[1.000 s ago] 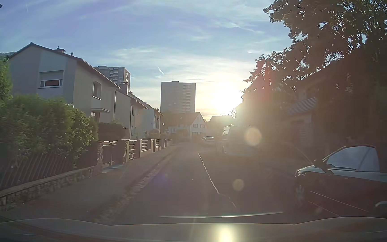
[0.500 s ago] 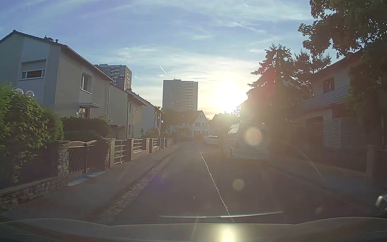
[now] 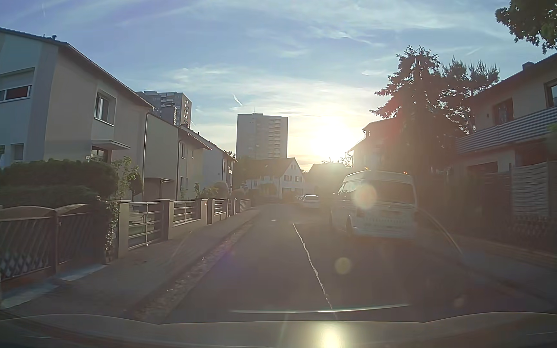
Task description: Follow the waypoints while adhering to traffic rules and regulations
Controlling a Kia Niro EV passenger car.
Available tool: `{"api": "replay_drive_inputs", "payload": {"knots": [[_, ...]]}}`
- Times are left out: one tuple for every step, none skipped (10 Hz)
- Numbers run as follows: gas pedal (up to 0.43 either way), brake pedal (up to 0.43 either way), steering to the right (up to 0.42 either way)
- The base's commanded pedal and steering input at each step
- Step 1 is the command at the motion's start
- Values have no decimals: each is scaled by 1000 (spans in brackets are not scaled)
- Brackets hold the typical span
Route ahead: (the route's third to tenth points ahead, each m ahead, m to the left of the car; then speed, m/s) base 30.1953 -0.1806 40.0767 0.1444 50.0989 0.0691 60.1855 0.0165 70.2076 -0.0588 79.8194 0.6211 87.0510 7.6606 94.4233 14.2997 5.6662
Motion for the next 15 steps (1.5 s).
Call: {"api": "replay_drive_inputs", "payload": {"knots": [[0,0,-12],[0,12,-12],[0,30,-12],[0,43,-12],[0,61,-12],[0,91,-12],[0,122,-12],[0,134,-10],[0,134,-7],[0,134,-4],[0,134,-3],[0,134,-1],[0,134,2],[0,116,5],[0,0,7]]}}
